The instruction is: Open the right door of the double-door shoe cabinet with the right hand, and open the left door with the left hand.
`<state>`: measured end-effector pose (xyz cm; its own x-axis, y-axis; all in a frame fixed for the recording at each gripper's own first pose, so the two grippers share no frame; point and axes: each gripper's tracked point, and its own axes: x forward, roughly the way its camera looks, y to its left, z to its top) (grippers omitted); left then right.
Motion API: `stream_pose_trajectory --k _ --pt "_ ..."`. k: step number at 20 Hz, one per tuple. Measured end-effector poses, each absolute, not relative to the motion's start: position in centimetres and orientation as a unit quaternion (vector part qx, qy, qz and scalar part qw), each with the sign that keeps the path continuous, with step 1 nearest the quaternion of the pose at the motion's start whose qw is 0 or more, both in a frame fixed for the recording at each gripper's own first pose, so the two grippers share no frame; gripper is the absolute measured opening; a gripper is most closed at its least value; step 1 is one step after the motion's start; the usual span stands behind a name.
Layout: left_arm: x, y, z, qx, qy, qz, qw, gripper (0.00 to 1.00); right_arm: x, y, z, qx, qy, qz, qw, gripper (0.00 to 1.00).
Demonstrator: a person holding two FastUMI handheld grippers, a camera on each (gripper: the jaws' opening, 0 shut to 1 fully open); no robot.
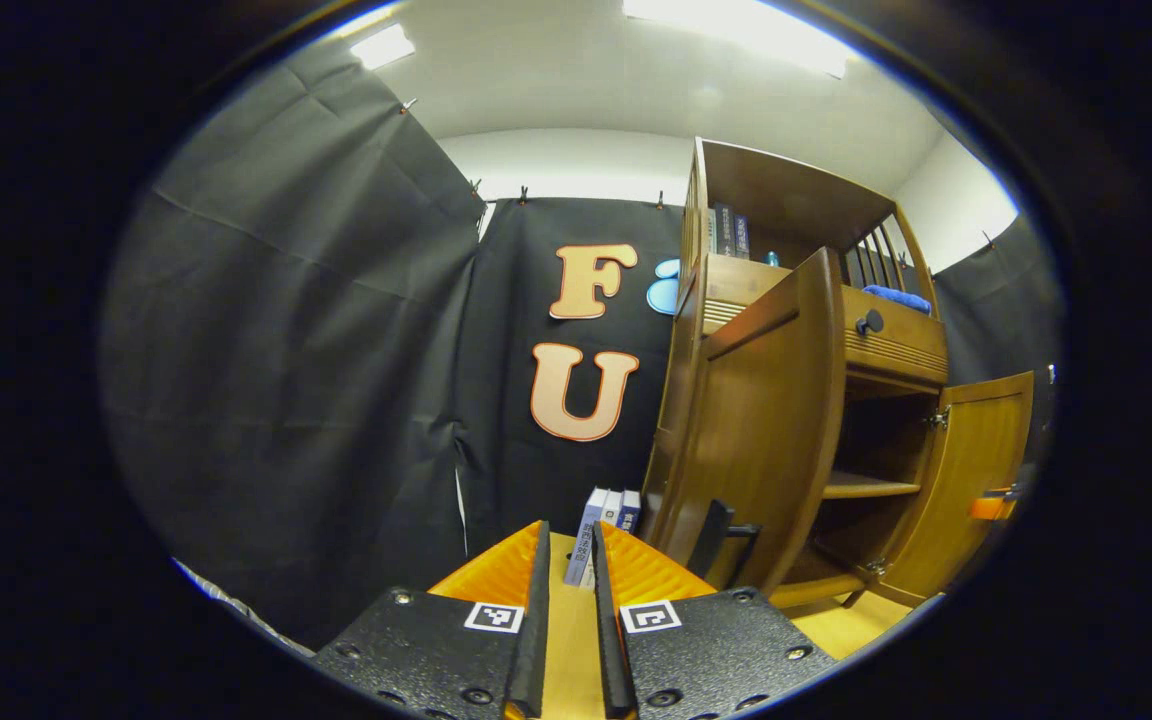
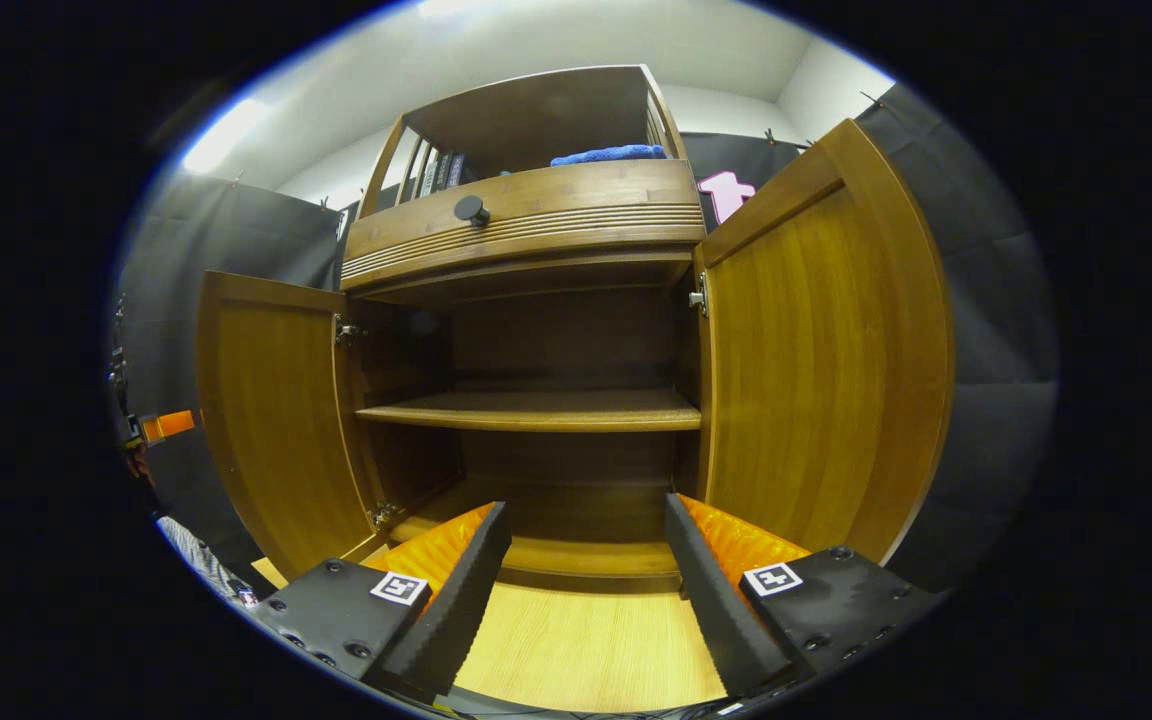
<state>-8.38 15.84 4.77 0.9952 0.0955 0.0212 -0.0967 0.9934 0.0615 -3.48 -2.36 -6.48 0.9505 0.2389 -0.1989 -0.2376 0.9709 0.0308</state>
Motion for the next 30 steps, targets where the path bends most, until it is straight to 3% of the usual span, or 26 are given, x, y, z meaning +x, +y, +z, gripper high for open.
stream_pose_trajectory --k 4,5,7,9,11,12,13,17,20,22,24,30 --pt "-10.0 11.5 9.1 0.053 -0.053 0.024 0.997 0.19 -2.9 -1.5 -7.1 0.004 0.103 0.135 0.986 0.92" --pt "-10.2 10.0 10.0 0.058 -0.064 0.013 0.996 0.24 -2.7 -1.1 -7.2 0.006 0.104 0.139 0.985 0.92" --pt "-10.0 7.1 11.0 0.068 -0.075 -0.007 0.995 0.19 -2.4 -0.5 -7.3 0.008 0.103 0.147 0.984 0.92" --pt "-9.8 3.8 10.8 0.067 -0.074 -0.036 0.994 0.22 -2.3 0.0 -7.2 0.009 0.099 0.154 0.983 1.0" --pt "-9.4 -0.5 9.7 0.038 -0.065 -0.086 0.993 0.19 -2.2 0.3 -7.2 0.009 0.098 0.158 0.983 0.99" --pt "-9.1 -2.4 9.0 0.022 -0.058 -0.108 0.992 0.19 -2.3 0.3 -7.3 0.01 0.098 0.159 0.982 0.92" --pt "-8.9 -3.7 8.6 0.008 -0.053 -0.122 0.991 0.22 -2.5 0.3 -7.3 0.012 0.097 0.16 0.982 0.96" --pt "-6.8 -5.3 6.9 -0.005 -0.042 -0.123 0.992 0.19 -3.3 -1.0 -6.8 0.02 0.088 0.145 0.985 0.99" --pt "-5.3 -7.0 4.1 0.004 -0.018 -0.13 0.991 0.29 -4.2 -2.3 -6.3 0.035 0.082 0.129 0.988 0.99" --pt "-4.7 -8.2 2.2 0.001 -0.003 -0.133 0.991 0.24 -4.6 -3.1 -5.9 0.039 0.078 0.117 0.989 0.95" --pt "-4.5 -8.5 0.7 0.003 0.007 -0.123 0.992 0.28 -5.1 -4.0 -5.6 0.032 0.075 0.108 0.991 0.99" --pt "-4.7 -8.8 -0.6 0.023 0.003 -0.108 0.994 0.87 -5.4 -5.1 -5.0 0.029 0.07 0.098 0.992 0.99"
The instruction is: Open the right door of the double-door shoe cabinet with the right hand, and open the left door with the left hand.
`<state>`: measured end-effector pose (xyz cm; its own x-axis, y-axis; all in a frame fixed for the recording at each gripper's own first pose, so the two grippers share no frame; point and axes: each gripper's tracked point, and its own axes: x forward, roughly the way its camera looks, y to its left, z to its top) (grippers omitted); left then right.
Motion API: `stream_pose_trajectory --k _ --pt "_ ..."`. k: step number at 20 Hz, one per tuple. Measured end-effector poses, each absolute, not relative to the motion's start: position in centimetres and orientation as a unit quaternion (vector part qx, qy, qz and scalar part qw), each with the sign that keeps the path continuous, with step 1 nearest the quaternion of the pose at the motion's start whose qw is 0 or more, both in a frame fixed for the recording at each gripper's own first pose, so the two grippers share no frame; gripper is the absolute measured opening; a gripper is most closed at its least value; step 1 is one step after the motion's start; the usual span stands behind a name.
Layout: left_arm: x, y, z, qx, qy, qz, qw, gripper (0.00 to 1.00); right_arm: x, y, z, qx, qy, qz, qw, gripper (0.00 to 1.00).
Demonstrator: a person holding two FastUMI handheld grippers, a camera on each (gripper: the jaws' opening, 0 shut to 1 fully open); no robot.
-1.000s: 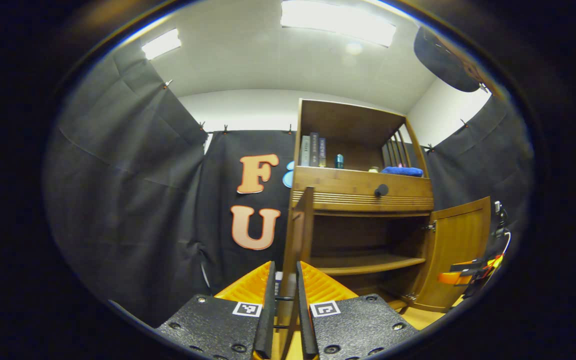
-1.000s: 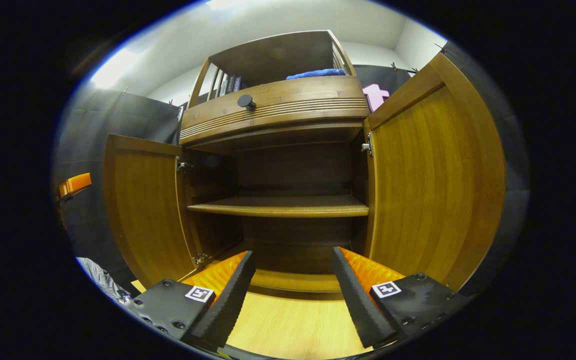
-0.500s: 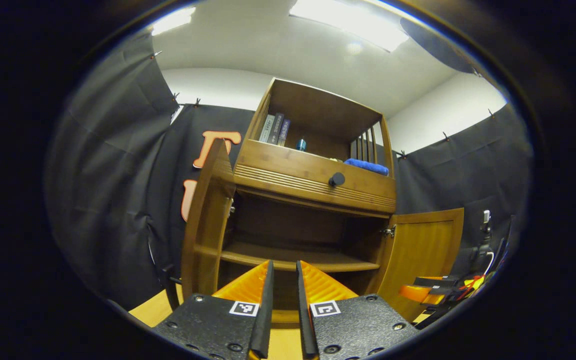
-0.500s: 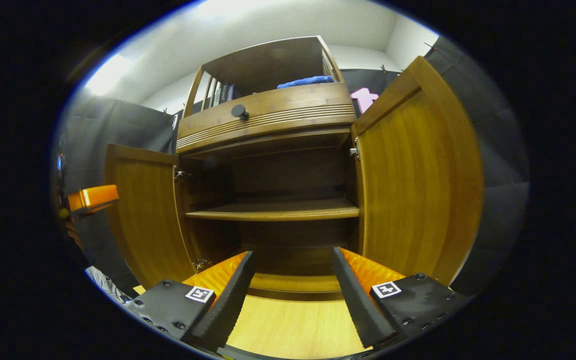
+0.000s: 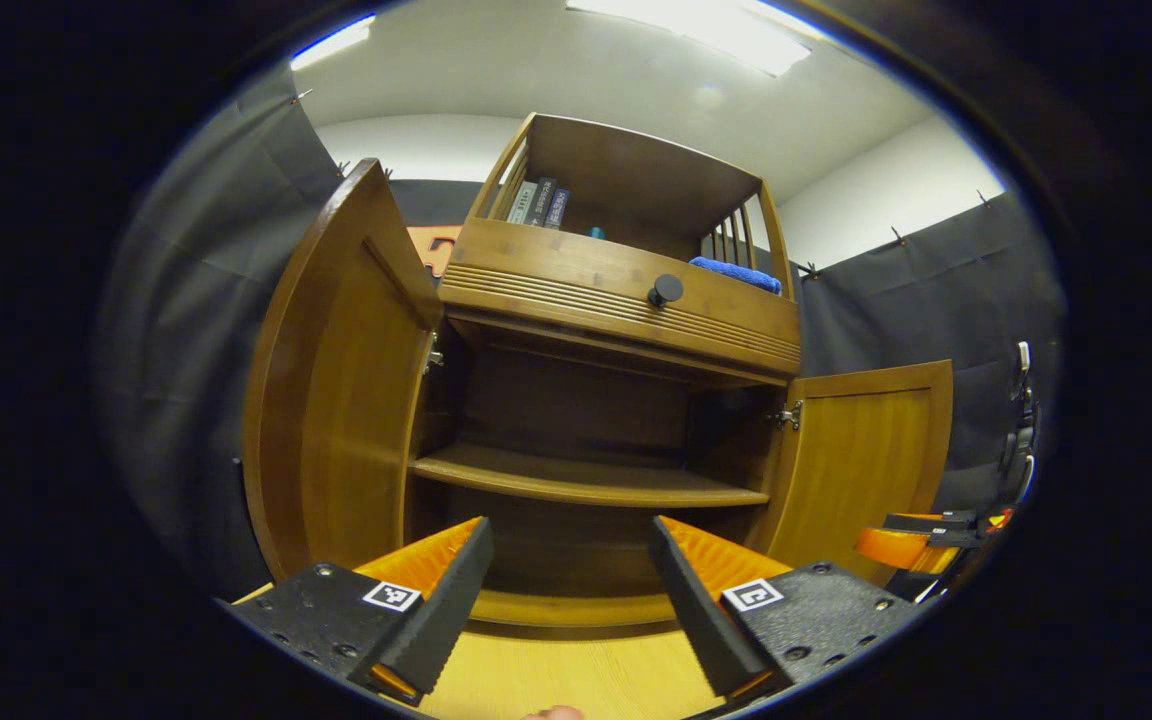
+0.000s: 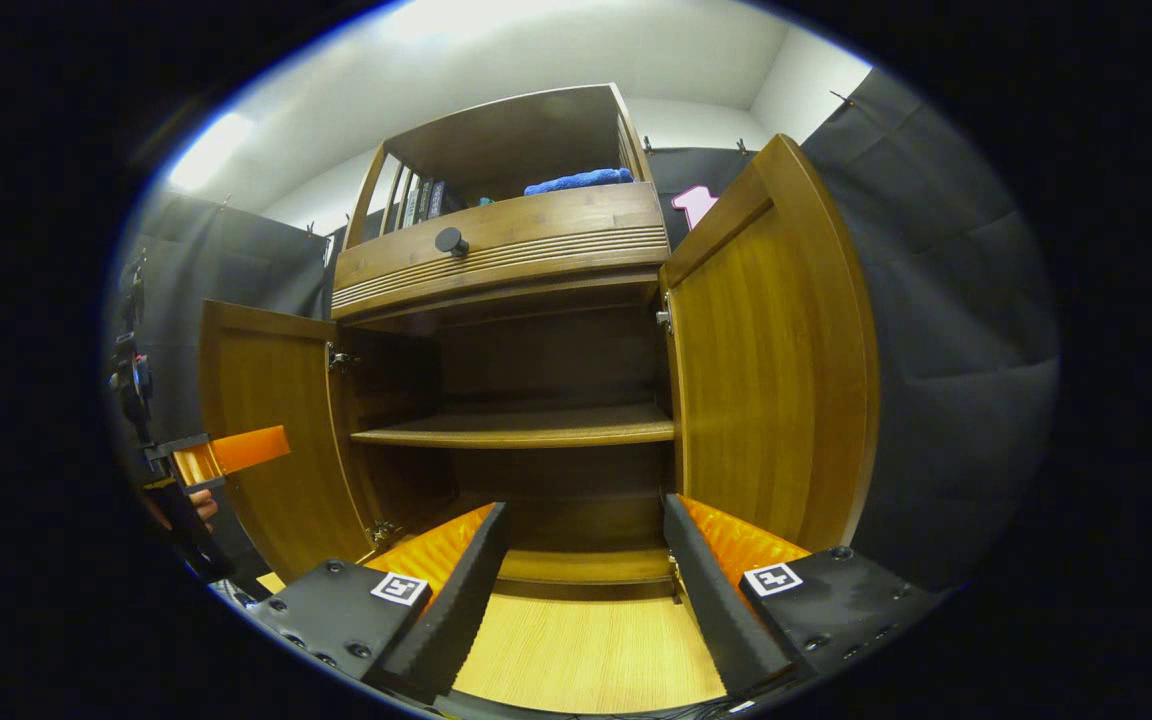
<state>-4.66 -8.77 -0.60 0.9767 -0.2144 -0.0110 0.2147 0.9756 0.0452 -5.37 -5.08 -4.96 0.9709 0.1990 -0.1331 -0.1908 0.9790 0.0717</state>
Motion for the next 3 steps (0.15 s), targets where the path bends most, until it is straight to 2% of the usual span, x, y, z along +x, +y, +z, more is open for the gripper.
stream_pose_trajectory --k 1,3 --pt "-4.43 -8.86 -0.67 0.029 -0.001 -0.103 0.994 0.96 -5.38 -5.21 -4.88 0.028 0.07 0.098 0.992 0.99" --pt "-4.47 -8.93 -0.71 0.04 -0.005 -0.098 0.994 0.91 -5.21 -5.26 -4.91 0.026 0.071 0.101 0.992 0.99"
